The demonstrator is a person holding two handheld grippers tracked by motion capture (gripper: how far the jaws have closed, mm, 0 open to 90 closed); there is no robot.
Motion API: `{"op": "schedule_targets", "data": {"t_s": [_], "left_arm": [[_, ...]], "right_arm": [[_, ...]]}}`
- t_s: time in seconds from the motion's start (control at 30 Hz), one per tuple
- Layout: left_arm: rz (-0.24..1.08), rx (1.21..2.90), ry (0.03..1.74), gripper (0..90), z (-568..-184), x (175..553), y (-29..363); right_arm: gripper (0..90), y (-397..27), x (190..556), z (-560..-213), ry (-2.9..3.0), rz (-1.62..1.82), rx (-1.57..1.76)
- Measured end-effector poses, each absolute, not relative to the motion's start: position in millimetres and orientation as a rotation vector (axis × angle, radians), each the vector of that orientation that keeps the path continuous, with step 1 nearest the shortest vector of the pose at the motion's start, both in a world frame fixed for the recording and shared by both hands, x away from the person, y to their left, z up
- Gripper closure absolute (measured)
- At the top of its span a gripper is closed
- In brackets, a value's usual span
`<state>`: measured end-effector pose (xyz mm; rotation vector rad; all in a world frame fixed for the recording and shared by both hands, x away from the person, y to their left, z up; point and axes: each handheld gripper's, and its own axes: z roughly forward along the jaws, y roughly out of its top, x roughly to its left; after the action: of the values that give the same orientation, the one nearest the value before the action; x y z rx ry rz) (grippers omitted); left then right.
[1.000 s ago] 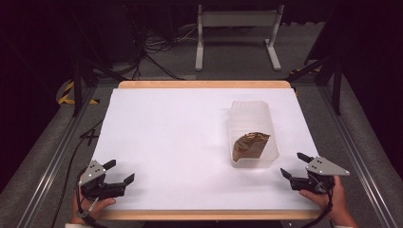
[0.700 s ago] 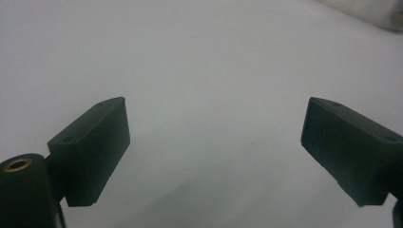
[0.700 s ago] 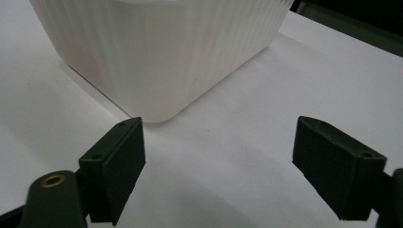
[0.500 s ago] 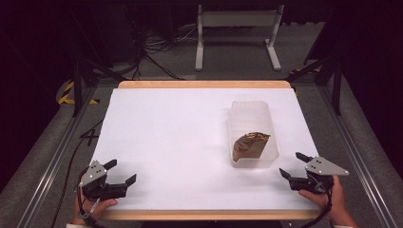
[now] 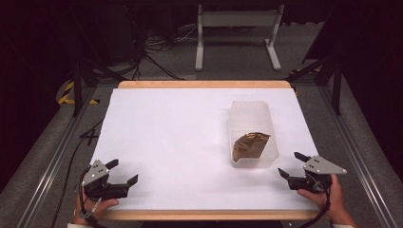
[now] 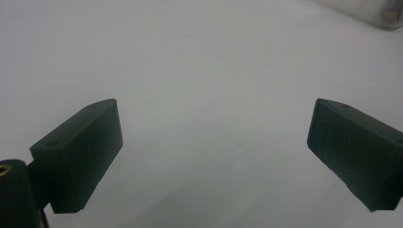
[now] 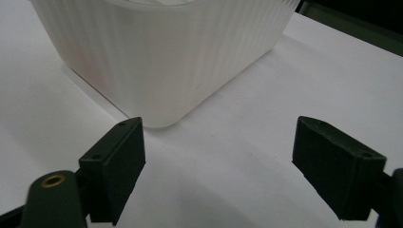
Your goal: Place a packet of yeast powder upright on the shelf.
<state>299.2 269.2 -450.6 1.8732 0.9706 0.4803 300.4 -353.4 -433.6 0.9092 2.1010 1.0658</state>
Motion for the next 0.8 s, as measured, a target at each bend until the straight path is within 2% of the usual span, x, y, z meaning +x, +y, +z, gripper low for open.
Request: {"op": "schedule_targets", "data": {"t_s": [0.8], "left_arm": [[0.505, 1.893, 0.944, 5.9, -449.6, 301.1, 262.7]], "right_arm": [[18.6, -354.7, 296.4, -431.7, 2.083, 1.056, 0.901]]}}
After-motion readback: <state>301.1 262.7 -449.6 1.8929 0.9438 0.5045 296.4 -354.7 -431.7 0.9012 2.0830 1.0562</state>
